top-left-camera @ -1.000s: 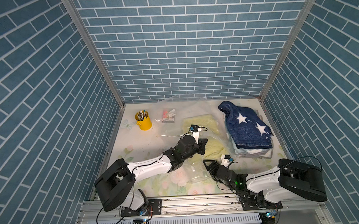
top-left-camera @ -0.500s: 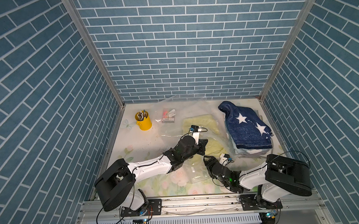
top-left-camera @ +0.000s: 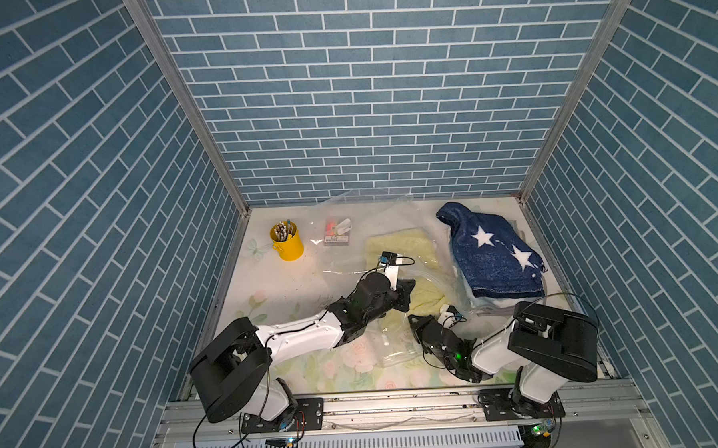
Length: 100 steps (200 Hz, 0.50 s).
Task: Take the blanket out of the vacuum bag
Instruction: Take out the blanket from the vacuum bag.
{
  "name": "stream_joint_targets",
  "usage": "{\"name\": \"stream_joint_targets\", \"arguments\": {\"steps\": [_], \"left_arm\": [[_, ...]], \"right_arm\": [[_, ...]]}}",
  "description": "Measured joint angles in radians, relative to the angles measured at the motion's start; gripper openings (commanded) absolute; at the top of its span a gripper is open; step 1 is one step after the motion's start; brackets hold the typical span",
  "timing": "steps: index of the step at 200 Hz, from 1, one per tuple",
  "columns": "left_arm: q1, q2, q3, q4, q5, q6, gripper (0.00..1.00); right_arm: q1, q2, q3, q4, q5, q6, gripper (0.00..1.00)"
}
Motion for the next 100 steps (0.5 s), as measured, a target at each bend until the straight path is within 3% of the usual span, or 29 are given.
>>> {"name": "stream_joint_targets", "arguments": {"steps": [50,100], "left_arm": [[0.000,0.000,0.031,-0.024,-0.019,0.040,0.02],[0.000,0.023,0.050,-0.024,-0.034,0.060,0.02]], "right_arm": [[0.018,-0.233,-0.003,-0.076,0.009,-0.134,0.00],[0.087,-0.391,-0.052,-0.218,0.008,-0.146,0.00]]}}
